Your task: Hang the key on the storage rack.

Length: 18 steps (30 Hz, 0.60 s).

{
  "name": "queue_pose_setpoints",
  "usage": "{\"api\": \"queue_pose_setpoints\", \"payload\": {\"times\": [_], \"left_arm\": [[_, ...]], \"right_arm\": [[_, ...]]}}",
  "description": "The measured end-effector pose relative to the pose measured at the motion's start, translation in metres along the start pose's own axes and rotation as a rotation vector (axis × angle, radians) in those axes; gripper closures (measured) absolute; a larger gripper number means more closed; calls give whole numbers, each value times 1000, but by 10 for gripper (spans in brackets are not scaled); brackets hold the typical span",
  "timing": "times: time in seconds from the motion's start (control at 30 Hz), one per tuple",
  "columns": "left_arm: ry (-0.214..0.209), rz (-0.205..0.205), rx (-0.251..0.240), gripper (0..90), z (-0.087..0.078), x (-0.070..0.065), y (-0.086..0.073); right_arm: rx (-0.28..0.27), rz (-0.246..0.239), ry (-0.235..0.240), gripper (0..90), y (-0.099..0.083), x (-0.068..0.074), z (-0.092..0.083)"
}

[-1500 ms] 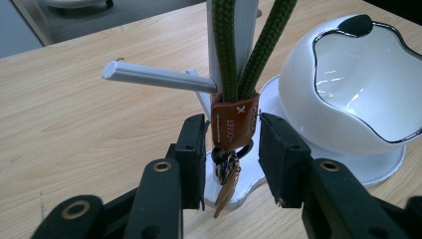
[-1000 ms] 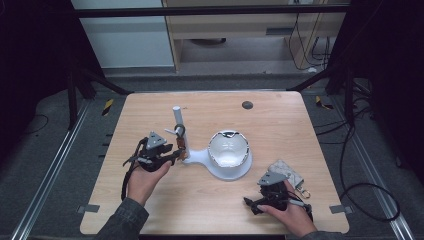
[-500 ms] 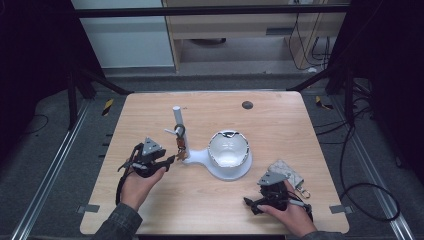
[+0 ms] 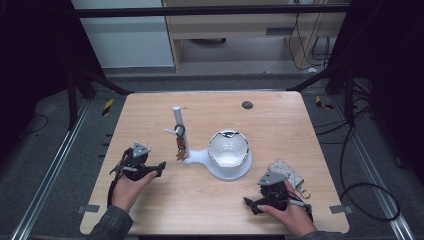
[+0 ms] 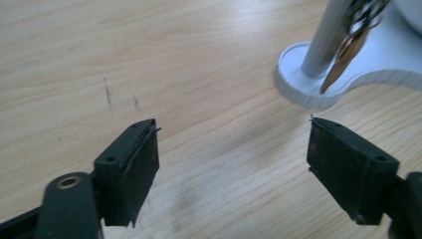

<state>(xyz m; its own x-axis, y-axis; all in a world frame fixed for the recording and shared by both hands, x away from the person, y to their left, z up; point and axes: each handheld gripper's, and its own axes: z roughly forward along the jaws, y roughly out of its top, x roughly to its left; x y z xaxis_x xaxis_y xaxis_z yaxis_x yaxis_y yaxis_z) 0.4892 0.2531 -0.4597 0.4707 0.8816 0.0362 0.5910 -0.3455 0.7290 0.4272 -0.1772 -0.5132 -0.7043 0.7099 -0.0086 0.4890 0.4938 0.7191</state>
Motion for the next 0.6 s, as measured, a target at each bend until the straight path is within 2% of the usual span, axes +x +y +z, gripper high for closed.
{"api": "queue_pose_setpoints", "payload": {"times": [0.23,0.6], "left_arm": [[-12,-31,37,141,12,10,-11],[-3,-62,58,136,22,21,-22]], "right_arm": [[0,0,0,2,0,0,0],[0,0,0,2,0,0,0]]}}
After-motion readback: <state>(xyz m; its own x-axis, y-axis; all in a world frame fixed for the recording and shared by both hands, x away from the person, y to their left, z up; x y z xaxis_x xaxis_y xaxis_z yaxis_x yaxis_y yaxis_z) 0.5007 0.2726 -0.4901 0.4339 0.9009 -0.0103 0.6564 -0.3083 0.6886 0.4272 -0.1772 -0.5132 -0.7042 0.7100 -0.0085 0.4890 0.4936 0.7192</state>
